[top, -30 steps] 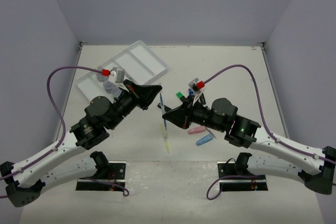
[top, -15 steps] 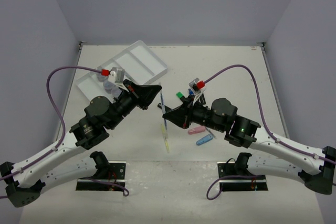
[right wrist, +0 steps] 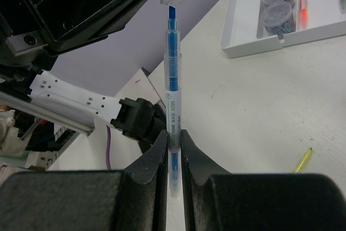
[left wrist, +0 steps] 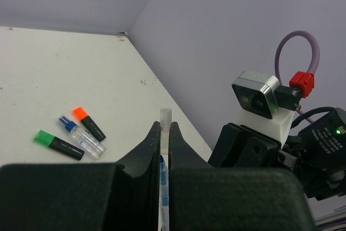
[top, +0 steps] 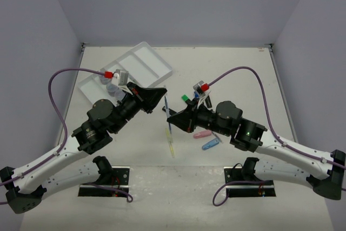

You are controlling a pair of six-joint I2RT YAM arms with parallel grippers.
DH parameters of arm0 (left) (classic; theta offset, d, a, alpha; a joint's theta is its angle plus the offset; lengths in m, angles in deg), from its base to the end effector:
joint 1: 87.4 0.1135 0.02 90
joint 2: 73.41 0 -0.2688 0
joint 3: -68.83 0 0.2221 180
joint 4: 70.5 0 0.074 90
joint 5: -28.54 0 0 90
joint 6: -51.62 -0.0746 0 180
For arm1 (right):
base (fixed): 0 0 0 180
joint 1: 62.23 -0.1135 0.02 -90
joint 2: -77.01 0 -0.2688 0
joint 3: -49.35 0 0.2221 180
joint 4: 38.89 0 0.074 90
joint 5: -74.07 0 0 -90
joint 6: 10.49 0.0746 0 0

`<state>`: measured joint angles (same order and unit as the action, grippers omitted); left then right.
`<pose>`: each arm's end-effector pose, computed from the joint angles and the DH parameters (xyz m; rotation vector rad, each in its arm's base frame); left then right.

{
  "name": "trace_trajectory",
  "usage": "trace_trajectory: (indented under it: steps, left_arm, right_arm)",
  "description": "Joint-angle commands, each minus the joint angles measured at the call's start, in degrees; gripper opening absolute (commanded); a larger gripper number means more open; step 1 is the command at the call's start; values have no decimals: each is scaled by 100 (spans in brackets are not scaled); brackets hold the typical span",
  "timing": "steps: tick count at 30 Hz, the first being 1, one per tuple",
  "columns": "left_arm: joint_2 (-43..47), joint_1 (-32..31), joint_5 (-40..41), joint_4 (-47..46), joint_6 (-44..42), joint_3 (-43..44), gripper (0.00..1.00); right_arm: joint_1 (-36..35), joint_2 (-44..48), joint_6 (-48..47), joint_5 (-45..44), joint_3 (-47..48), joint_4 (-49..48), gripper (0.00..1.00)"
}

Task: Sort the stationery into containers
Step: Close the pen cap on the pen.

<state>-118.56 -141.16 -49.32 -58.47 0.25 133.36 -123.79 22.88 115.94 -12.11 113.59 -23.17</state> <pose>0.1224 -0.1405 0.3966 0.0182 1.5541 -1.1529 0.1046 0.2036 0.3558 -0.4581 1.7978 1.3093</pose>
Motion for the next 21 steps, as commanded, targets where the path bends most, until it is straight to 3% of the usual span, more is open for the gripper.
trace_trajectory:
  steps: [1,21]
  left_arm:
    - [-19,-3,-63,-165,83,217,0]
    - [-12,-5,-66,-137,83,184,0]
  right_arm:
    - [-26,25,28,-160,170,-23,0]
    - [-23,157,-21,-302,208,118,0]
